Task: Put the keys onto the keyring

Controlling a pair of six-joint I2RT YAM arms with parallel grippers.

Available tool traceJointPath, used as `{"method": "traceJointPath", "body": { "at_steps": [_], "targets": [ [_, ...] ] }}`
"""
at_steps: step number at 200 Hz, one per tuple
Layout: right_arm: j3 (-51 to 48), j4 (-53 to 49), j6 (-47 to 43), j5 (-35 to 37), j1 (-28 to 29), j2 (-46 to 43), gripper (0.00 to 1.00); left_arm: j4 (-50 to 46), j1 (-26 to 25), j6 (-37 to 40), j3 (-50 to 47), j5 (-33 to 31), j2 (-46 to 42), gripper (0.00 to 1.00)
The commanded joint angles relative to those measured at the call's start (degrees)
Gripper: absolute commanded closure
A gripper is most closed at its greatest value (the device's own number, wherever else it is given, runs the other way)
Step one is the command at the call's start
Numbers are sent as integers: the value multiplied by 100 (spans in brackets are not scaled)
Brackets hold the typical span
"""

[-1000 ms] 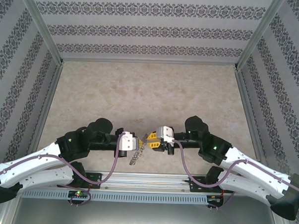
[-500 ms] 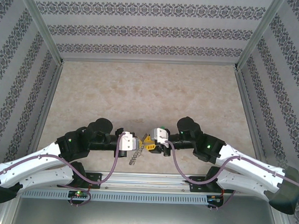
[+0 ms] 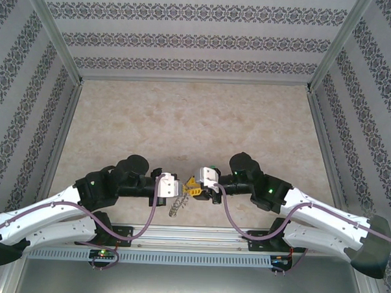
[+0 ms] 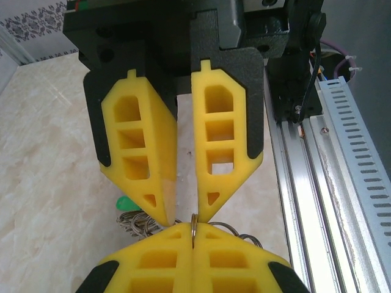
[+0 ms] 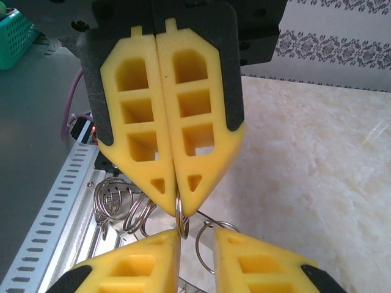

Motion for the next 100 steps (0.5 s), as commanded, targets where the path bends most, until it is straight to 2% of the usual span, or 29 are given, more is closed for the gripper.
{"method": "traceJointPath", "body": {
  "at_steps": [1, 77, 100],
  "targets": [
    [155, 303, 52, -75, 118, 25, 78, 41, -71, 12, 264, -112, 67, 100],
    [234, 395, 60, 6, 149, 299, 87, 373, -71, -102, 204, -84, 76, 100],
    [239, 494, 70, 95, 154, 340, 100, 572, -69, -181, 128, -91, 50, 100]
  ]
}}
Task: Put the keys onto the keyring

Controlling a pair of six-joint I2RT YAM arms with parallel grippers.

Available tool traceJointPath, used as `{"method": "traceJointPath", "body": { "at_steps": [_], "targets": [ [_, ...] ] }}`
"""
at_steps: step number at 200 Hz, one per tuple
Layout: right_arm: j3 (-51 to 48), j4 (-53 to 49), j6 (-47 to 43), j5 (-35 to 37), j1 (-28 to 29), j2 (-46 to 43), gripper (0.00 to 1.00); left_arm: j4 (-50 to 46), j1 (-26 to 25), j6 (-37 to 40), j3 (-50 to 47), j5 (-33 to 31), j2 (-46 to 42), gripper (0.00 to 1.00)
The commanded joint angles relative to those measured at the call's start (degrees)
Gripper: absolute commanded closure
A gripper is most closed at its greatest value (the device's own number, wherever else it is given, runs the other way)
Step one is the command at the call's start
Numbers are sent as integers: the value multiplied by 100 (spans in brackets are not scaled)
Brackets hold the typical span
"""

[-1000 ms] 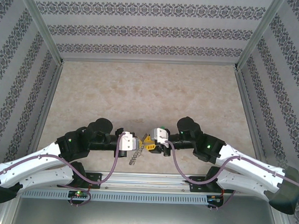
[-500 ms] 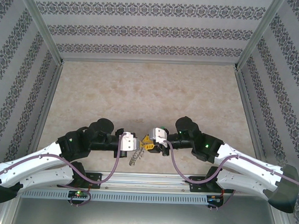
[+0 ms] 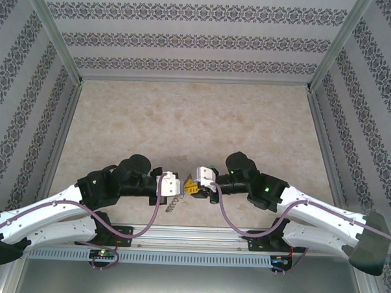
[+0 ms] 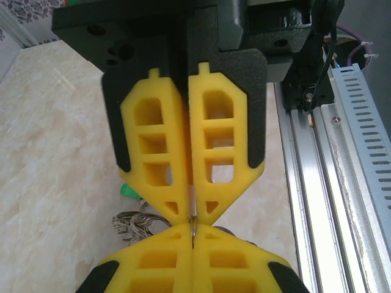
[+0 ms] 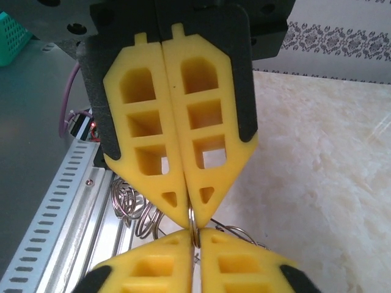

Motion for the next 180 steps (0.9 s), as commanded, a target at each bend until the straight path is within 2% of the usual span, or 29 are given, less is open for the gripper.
{"method": "traceJointPath", "body": {
  "at_steps": [1, 41, 71, 86, 124, 180],
  "targets": [
    [191, 415, 29, 70, 114, 91, 100, 716, -71, -138, 89, 141, -26, 100],
    [0, 762, 11, 235, 112, -186, 100, 835, -74, -261, -6, 95, -13, 100],
    [-261, 1143, 154, 21, 39, -632, 100, 1180, -65, -483, -312, -78, -389, 77],
    [-367, 1458, 347, -186, -28, -736, 100, 1469, -45, -620, -534, -92, -696, 70],
    [-596, 2292, 770, -475, -131, -771, 100, 1779, -12, -859, -769, 52, -1160, 69],
    [-874, 3409, 1335, -569, -203, -831, 100, 1933, -13, -964, -823, 382, -1078, 72]
  ]
}}
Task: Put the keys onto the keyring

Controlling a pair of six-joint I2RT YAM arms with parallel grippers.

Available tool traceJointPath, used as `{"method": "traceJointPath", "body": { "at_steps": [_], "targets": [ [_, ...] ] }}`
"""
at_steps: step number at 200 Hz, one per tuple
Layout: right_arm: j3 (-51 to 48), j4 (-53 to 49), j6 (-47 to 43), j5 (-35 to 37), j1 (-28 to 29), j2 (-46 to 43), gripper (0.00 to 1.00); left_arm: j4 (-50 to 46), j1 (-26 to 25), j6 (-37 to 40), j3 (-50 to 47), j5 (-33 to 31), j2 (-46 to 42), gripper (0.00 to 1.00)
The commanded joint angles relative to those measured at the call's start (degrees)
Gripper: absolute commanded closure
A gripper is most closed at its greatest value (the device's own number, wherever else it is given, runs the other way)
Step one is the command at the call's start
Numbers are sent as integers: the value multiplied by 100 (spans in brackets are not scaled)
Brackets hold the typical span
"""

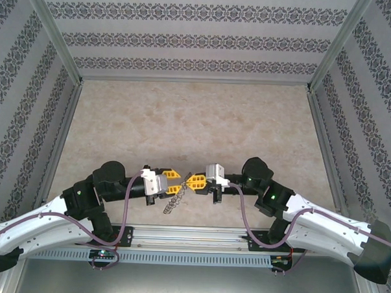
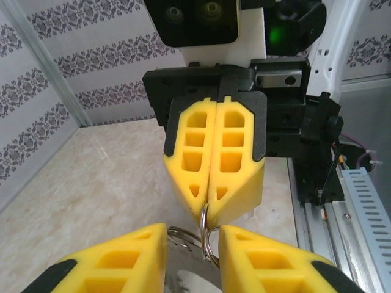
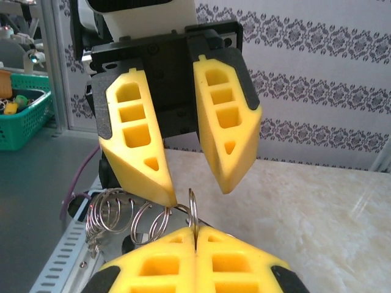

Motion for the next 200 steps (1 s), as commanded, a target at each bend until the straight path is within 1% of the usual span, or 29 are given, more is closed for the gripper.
{"method": "traceJointPath", "body": {
  "at_steps": [1, 37, 49, 71, 96, 111, 127, 135, 140, 159, 172, 200],
  "targets": [
    [-68, 1097, 368, -206, -69, -155, 100, 310, -12, -167, -97, 282, 56, 72],
    [-130, 1380, 497, -258, -69, -102, 100, 335, -12, -178, -97, 355, 159, 77],
    [-133, 1390, 501, -281, -73, -102, 100, 329, -16, -176, -98, 365, 162, 84],
    [-152, 1371, 498, -298, -69, -129, 100, 318, -13, -176, -89, 378, 163, 100],
    [-94, 1097, 421, -331, -69, -104, 100, 259, -13, -98, -29, 285, 178, 100],
    [118, 186, 55, -66, -7, -137, 100, -67, -12, 24, 154, 137, 273, 100],
    [301, -783, -383, 506, 125, -228, 81, -682, -12, 243, 466, -44, 456, 100],
    [362, -1140, -564, 756, 171, -279, 76, -974, -12, 355, 632, -139, 559, 100],
    [391, -1317, -655, 907, 192, -302, 74, -1159, -12, 423, 731, -183, 638, 100],
    [599, -2026, -954, 1445, 255, -331, 74, -1806, -12, 653, 1140, -343, 925, 100],
    [676, -2244, -1078, 1664, 328, -314, 74, -2161, -13, 780, 1360, -413, 1106, 100],
    [689, -2350, -1222, 1781, 428, -235, 76, -2683, -12, 959, 1805, -416, 1426, 100]
  ]
}}
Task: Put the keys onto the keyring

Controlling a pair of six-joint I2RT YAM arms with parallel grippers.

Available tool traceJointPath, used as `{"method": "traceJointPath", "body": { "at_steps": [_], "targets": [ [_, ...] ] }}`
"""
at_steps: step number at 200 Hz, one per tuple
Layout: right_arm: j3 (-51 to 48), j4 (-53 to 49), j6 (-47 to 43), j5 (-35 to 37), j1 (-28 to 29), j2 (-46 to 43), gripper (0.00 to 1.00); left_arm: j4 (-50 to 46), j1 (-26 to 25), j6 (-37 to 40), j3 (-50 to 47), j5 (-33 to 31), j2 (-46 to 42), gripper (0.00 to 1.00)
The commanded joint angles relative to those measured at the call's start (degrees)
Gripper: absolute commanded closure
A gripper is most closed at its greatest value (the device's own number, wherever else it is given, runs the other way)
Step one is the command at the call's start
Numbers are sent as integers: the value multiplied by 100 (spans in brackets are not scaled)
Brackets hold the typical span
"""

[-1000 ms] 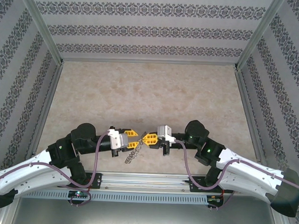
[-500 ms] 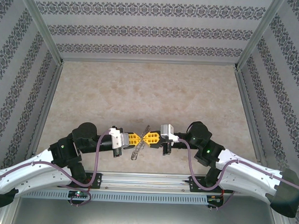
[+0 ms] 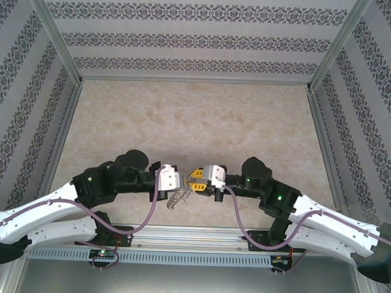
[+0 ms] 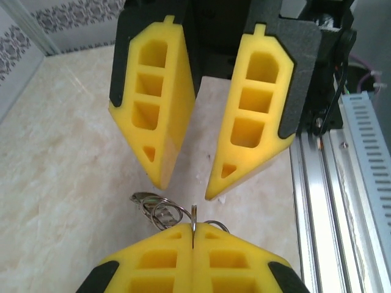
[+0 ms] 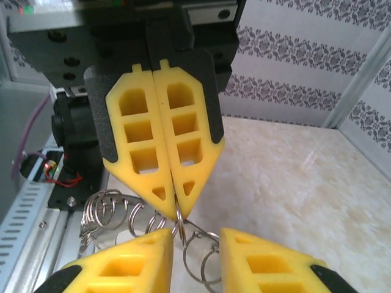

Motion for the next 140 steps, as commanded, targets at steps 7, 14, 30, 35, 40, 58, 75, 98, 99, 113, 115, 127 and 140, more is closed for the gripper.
{"method": "traceJointPath", "body": {
  "at_steps": [7, 14, 30, 35, 40, 58, 75, 98, 99, 113, 115, 127, 140],
  "targets": [
    [137, -462, -356, 358, 102, 39, 76, -844, -16, 410, 540, -144, 226, 100],
    [128, -461, -376, 337, 114, 60, 76, -953, -17, 443, 646, -166, 310, 100],
    [121, -447, -382, 323, 123, 87, 76, -1162, -16, 500, 828, -160, 501, 100],
    [119, -430, -382, 320, 120, 83, 76, -1213, -16, 514, 879, -147, 541, 100],
    [117, -414, -379, 332, 124, 96, 76, -1263, -16, 535, 914, -145, 593, 100],
    [102, -294, -347, 295, 124, 105, 76, -1390, -22, 582, 1048, -157, 742, 100],
    [106, -155, -291, 199, 124, 161, 77, -1469, -22, 614, 1134, -156, 860, 100],
    [132, -39, -246, 103, 124, 267, 78, -1538, -17, 643, 1233, -107, 967, 100],
    [134, -36, -243, 97, 124, 274, 78, -1537, -17, 643, 1232, -103, 967, 100],
    [137, 11, -216, 27, 123, 354, 78, -1503, -18, 651, 1227, -73, 972, 100],
    [137, 29, -204, 20, 124, 360, 78, -1502, -17, 662, 1221, -61, 973, 100],
    [128, 92, -172, -4, 118, 407, 78, -1485, -16, 660, 1220, -46, 984, 100],
    [153, 107, -153, -36, 124, 470, 79, -1475, -18, 676, 1225, -27, 1007, 100]
  ]
}}
